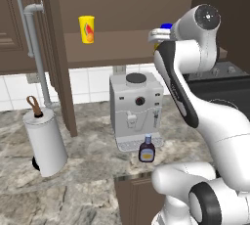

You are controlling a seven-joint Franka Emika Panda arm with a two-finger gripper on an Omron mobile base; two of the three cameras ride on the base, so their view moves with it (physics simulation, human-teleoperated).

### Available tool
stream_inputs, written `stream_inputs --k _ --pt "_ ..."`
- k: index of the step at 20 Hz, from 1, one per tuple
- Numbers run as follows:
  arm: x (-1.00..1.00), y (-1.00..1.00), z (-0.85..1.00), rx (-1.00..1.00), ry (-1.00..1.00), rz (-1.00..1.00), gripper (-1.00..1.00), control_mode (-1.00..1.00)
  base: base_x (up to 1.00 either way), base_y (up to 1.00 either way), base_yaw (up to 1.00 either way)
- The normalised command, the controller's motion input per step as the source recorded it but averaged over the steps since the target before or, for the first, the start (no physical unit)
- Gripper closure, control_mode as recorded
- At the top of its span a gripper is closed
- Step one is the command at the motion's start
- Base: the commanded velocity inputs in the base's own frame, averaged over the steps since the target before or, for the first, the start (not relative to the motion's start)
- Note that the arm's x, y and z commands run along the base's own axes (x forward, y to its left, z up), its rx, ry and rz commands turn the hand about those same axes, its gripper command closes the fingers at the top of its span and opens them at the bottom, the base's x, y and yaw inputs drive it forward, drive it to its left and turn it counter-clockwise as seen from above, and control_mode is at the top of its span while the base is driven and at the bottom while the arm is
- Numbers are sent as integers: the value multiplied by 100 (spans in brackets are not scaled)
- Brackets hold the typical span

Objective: Pick the mayonnaise and condiment bottle from the counter and place them in the cabinet.

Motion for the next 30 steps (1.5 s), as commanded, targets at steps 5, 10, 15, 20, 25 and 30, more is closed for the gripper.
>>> stream_inputs --k 5,10,15,20,25,30 --pt "31 0 -10 0 0 0 100 -100 0 0 0" --pt "30 0 -15 0 0 0 100 -100 0 0 0" --pt "26 0 -20 0 0 0 100 -100 0 0 0" --pt "25 0 -30 0 0 0 100 -100 0 0 0" --pt "25 0 -32 0 0 0 100 -100 0 0 0" --pt "35 0 -35 0 0 0 100 -100 0 0 0"
